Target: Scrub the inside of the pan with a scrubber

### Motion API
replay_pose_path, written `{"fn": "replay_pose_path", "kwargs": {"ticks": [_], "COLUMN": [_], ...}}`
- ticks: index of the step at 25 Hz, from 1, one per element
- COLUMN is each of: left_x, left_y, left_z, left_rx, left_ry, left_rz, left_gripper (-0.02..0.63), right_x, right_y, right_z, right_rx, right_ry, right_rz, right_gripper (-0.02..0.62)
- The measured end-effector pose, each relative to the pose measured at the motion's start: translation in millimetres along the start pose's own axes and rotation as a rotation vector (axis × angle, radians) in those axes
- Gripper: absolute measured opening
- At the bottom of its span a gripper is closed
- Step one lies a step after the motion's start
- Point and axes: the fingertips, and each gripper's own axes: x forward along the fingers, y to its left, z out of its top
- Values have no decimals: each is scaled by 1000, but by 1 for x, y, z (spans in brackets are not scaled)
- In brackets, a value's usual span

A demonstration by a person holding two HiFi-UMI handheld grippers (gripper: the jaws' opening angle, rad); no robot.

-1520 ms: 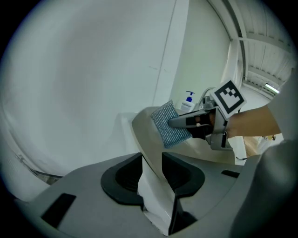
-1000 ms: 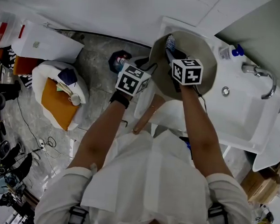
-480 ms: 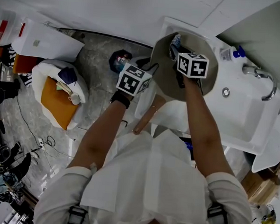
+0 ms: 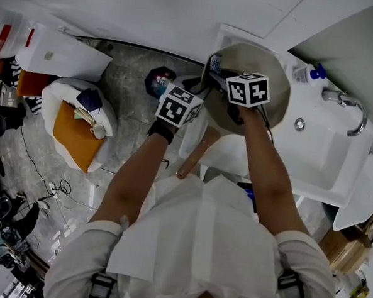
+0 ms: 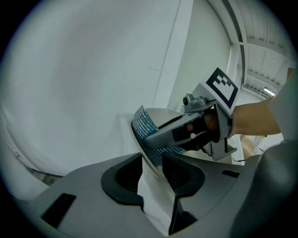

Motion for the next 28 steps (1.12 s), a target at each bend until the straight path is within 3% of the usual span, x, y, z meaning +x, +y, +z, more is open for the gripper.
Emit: {"fn": "replay_pose_path", "kwargs": {"ticks": [2, 7, 9, 16, 20, 24, 28], "left_x": [-1, 0, 0, 1, 0, -12, -42], "left_y": [0, 0, 0, 0, -1, -2, -9], "left_z": [0, 0, 0, 0, -2, -4, -11], "left_rx": [-1, -9, -10, -11, 25, 68, 2], "left_ry": [-1, -5, -6, -12, 6, 27, 17], "left_rz": [3, 9, 10, 5, 12, 45, 93], "left_gripper": [143, 140, 140, 141, 152, 167, 169], "right_x": [0, -16, -18, 0, -3, -11, -9], "right_y": [2, -55, -63, -14, -1, -3, -7], "right_z": [-2, 19, 24, 1, -11, -15, -11], "right_rx": [-2, 39, 38, 107, 153, 181, 148], "right_ry": [15, -93, -103, -23, 28, 22, -1], "right_rz": [19, -214, -237, 12, 107, 120, 56], "right_gripper": [58, 58, 58, 58, 58, 58, 58]}}
